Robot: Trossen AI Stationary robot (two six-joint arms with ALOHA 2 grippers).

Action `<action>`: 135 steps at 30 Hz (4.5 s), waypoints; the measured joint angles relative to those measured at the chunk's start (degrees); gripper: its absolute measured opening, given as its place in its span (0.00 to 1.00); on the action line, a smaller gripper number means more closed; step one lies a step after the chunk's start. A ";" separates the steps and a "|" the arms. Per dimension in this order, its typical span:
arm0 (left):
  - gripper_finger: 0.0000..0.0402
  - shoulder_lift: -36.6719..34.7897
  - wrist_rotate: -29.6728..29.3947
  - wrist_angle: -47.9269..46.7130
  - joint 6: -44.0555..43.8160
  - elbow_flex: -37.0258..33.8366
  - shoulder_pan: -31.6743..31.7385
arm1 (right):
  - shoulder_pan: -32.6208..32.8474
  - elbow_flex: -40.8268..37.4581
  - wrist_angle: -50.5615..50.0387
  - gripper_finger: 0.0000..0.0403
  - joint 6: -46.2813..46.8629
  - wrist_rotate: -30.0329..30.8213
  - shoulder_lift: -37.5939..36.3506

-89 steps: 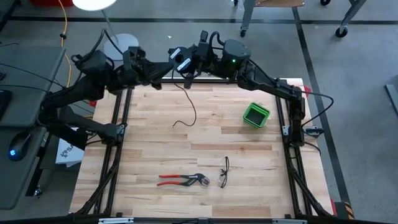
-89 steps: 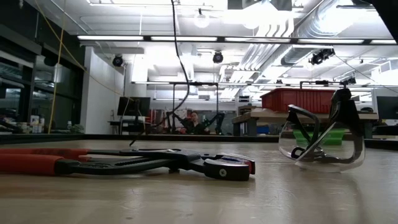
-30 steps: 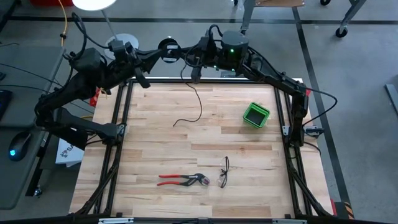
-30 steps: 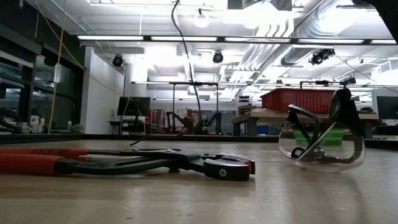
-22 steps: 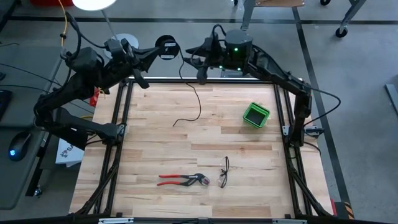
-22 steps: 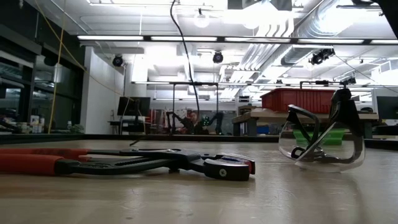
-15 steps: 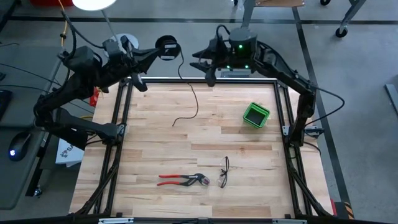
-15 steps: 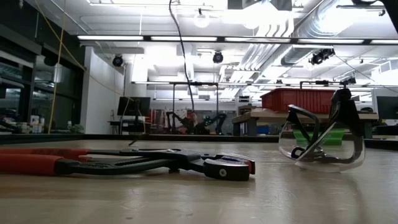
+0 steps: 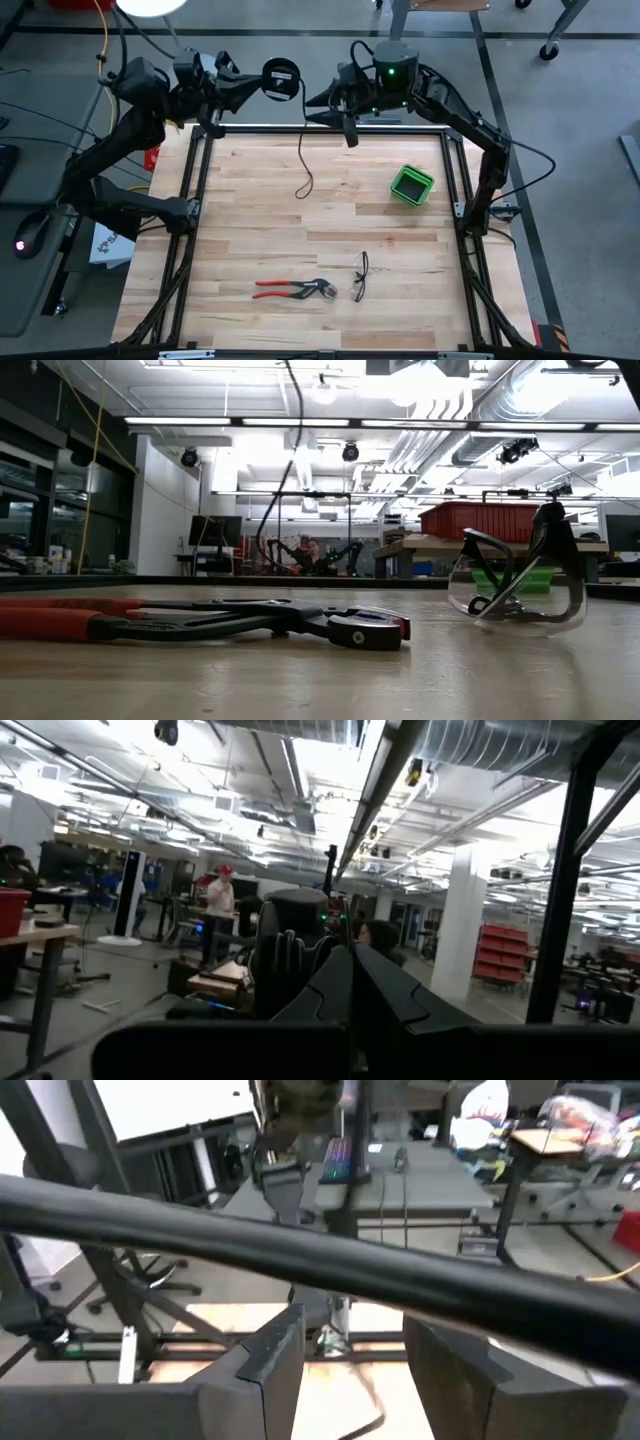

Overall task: Coil cords
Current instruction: Coil the black wire onto the black spool

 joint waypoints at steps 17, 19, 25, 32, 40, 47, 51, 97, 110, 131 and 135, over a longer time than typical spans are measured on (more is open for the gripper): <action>0.00 0.09 1.32 1.68 -1.27 0.00 2.09 | 0.96 -0.02 -0.84 0.40 -1.72 1.28 0.13; 0.00 0.09 1.21 1.74 -1.38 0.00 2.09 | 1.39 -0.02 -0.60 0.40 -3.02 4.00 0.13; 0.00 0.07 1.14 3.73 -1.48 0.00 2.06 | 2.42 -0.02 -0.26 0.36 -6.44 6.66 0.15; 0.00 0.13 1.10 4.08 -2.59 0.00 2.06 | 2.90 -0.02 -0.54 0.33 -8.52 11.03 0.17; 0.00 0.55 0.94 4.26 -2.95 0.00 2.06 | 2.88 -0.02 0.85 0.33 -8.13 11.30 0.20; 0.00 0.57 0.29 4.32 -2.92 -0.02 2.06 | 2.89 -0.02 0.73 0.26 -8.46 12.62 0.20; 0.00 0.57 -0.12 4.54 -2.92 -0.02 2.06 | 2.89 -0.02 0.73 0.13 -8.55 13.09 0.20; 0.00 2.25 -0.56 -3.51 -60.63 0.02 -3.20 | 9.20 -0.02 29.58 0.00 -8.09 28.05 6.19; 0.00 -1.68 -0.66 -13.23 -59.73 0.00 -3.29 | 9.34 -0.07 29.64 0.00 -8.56 27.40 6.21; 0.00 -4.12 -0.10 -30.58 -43.50 -0.09 -2.55 | 9.59 -0.02 22.85 0.00 -7.18 26.23 6.12; 0.00 -5.46 -0.83 -39.02 -37.36 -0.09 -2.44 | 10.47 0.00 16.07 0.00 -5.16 22.80 5.89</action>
